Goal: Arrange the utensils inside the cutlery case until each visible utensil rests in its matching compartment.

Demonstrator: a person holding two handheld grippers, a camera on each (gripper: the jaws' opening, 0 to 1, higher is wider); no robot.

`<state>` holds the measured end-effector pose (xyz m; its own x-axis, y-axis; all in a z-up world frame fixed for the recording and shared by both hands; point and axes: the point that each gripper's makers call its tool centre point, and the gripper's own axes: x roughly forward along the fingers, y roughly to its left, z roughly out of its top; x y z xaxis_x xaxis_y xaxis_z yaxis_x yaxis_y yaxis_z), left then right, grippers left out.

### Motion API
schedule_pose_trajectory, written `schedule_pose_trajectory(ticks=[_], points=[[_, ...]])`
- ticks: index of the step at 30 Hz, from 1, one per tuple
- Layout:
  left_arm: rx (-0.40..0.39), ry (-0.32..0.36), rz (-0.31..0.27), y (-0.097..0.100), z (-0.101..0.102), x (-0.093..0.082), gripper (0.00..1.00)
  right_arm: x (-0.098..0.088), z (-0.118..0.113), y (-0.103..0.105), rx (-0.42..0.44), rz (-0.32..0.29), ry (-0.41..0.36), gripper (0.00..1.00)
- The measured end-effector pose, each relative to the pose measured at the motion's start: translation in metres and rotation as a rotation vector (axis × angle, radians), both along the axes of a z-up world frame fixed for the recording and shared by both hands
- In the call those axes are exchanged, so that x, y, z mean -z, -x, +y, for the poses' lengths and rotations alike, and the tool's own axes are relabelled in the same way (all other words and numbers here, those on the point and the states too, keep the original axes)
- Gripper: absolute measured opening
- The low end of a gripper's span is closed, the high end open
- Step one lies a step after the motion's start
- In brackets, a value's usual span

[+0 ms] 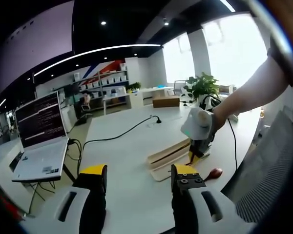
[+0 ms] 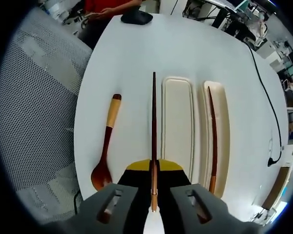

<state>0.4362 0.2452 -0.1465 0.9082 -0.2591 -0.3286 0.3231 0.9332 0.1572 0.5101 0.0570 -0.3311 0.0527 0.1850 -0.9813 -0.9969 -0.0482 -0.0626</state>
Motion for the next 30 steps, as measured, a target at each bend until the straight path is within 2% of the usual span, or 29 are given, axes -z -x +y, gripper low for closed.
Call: schedule_pose_trajectory(ticks=[4, 22, 30], points=[[0.001, 0.000, 0.000, 0.000, 0.000, 0.000, 0.54, 0.001, 0.000, 0.001, 0.000, 0.008, 0.007, 0.00], [0.001, 0.002, 0.009, -0.001, 0.000, 0.002, 0.54, 0.027, 0.009, 0.006, -0.008, 0.041, 0.023, 0.00], [0.001, 0.004, 0.017, -0.001, 0.000, 0.003, 0.54, 0.032, 0.011, 0.008, -0.015, 0.051, 0.025, 0.00]])
